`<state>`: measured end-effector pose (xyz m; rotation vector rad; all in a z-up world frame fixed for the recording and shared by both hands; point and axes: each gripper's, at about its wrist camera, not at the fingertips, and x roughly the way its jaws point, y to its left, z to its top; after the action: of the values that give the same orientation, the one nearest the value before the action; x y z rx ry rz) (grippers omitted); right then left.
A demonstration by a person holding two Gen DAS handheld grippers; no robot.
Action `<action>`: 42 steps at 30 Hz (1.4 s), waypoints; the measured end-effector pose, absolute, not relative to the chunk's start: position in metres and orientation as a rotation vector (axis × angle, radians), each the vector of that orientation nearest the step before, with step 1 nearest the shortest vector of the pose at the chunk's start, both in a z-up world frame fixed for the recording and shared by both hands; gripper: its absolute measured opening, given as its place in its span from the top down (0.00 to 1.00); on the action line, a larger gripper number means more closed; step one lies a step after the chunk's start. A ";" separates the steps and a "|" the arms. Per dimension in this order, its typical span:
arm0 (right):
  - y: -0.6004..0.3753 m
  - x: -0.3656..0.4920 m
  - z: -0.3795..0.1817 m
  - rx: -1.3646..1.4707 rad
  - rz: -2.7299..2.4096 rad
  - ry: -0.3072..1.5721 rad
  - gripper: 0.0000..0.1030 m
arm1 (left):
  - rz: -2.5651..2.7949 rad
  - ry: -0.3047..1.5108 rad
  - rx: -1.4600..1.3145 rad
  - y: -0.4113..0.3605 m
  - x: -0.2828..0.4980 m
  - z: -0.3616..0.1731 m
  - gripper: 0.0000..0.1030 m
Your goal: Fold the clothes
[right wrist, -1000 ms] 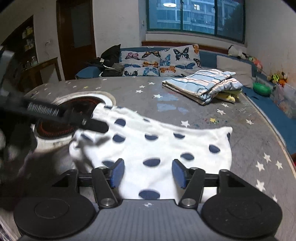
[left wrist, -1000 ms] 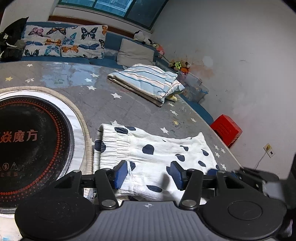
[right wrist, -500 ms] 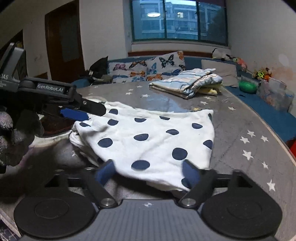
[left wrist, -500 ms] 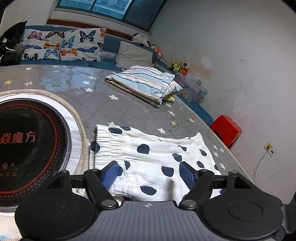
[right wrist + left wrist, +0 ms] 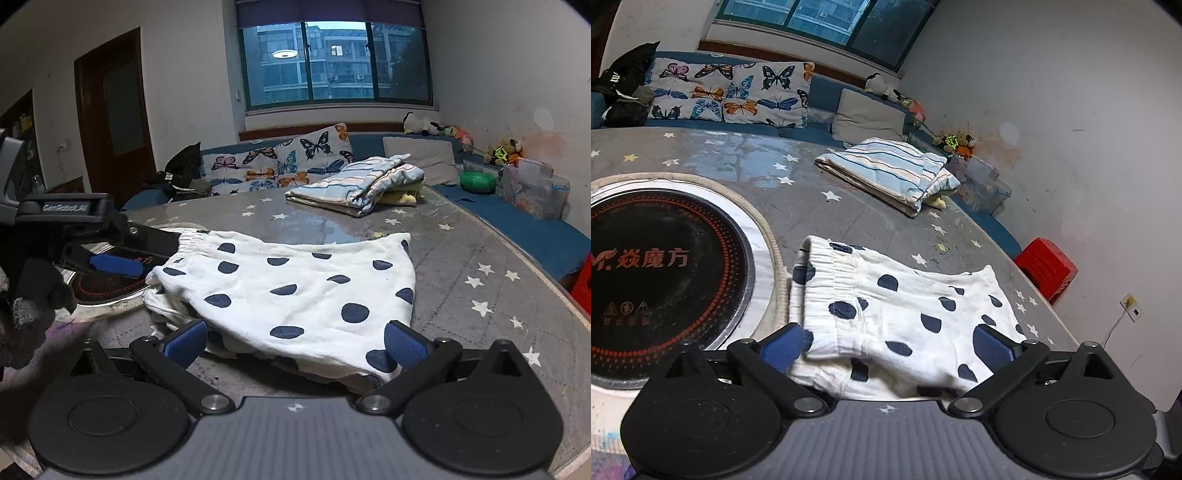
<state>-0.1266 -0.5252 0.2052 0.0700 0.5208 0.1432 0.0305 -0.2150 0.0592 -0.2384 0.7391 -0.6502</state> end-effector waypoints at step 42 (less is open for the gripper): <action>-0.494 -0.180 0.210 0.158 -0.001 0.452 0.00 | -0.660 0.683 -0.108 -0.180 -0.054 0.053 0.00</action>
<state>-0.1801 -0.4935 0.2100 0.1584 0.4523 -0.0005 -0.0535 -0.1803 0.0528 -0.1078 0.6831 -0.6602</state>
